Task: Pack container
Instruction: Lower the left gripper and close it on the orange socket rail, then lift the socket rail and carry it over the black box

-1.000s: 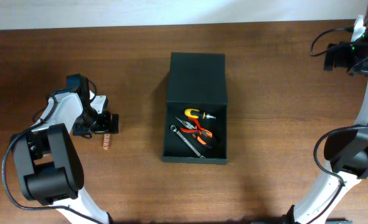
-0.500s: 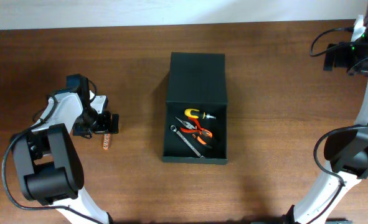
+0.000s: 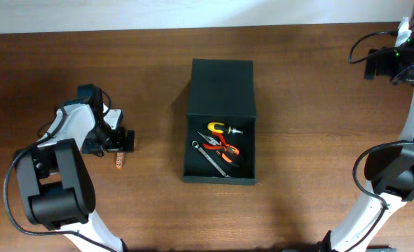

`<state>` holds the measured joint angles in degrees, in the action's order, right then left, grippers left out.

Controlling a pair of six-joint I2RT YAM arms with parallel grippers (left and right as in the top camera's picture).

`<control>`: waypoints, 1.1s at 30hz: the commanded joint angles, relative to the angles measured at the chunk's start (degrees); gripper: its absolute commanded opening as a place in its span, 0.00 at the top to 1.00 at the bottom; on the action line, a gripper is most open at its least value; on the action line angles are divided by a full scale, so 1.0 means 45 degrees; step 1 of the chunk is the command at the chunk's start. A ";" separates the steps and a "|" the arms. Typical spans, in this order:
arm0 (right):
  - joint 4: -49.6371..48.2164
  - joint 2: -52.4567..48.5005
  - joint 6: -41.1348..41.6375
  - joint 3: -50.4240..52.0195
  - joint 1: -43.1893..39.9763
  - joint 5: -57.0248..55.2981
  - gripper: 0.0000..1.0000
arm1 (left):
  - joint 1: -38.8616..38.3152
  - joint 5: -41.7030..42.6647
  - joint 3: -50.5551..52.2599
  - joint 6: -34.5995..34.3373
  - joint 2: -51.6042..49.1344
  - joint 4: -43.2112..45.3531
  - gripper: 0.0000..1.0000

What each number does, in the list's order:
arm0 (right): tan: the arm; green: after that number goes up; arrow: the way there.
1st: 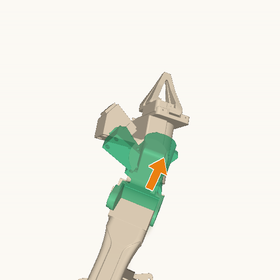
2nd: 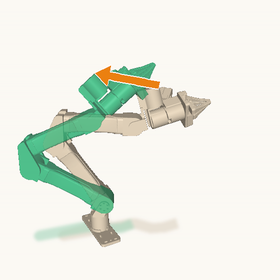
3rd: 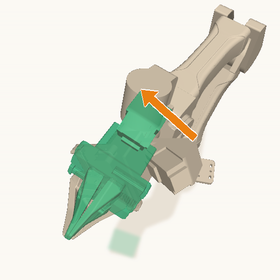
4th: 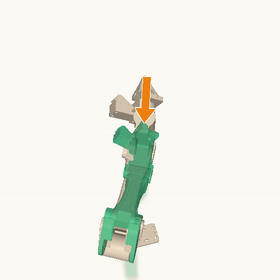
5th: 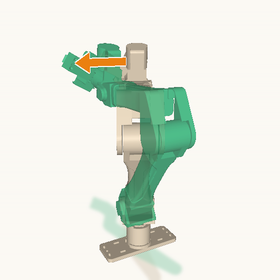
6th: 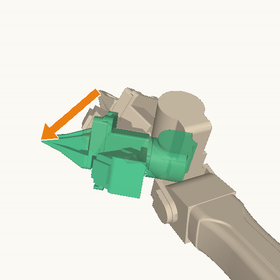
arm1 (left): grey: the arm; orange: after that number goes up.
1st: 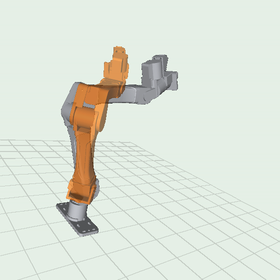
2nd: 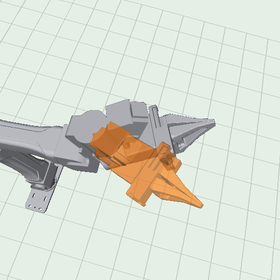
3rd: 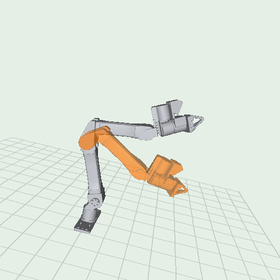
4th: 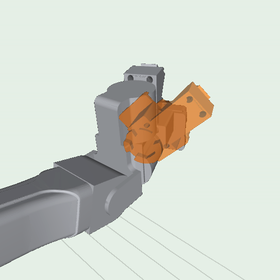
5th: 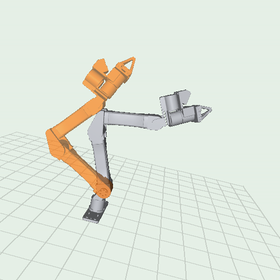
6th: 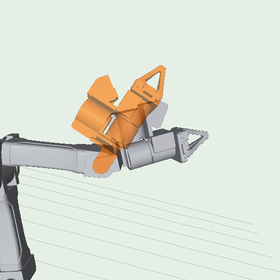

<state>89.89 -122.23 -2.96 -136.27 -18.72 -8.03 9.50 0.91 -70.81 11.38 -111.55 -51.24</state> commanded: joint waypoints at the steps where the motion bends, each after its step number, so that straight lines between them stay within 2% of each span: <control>1: -0.0034 -0.0024 0.0155 0.0024 -0.0019 0.0019 0.01 | -0.0287 -0.0301 0.0102 0.0199 -0.0272 -0.0039 0.01; 24: -0.0034 -0.0024 0.0155 0.0024 -0.0019 0.0019 0.01 | -0.0350 -0.0301 0.0102 -0.0029 -0.0272 0.0010 0.01; 26: -0.0034 -0.0024 0.0151 0.0024 -0.0019 0.0019 0.01 | -0.0350 -0.0306 0.0102 -0.0024 -0.0272 0.0019 0.08; 28: -0.0034 -0.0024 0.0155 0.0024 -0.0019 0.0019 0.01 | -0.0350 -0.0306 0.0102 -0.0024 -0.0272 0.0024 0.27; 30: -0.0034 -0.0024 0.0151 0.0024 -0.0019 0.0019 0.01 | -0.0350 -0.0306 0.0102 -0.0024 -0.0272 0.0053 0.32; 33: -0.0034 -0.0024 0.0155 0.0024 -0.0019 0.0019 0.01 | -0.0350 -0.0301 0.0102 -0.0024 -0.0272 0.0063 0.34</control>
<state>89.89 -122.23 -3.01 -136.27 -18.72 -8.05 7.88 -0.67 -70.81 11.14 -111.79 -51.11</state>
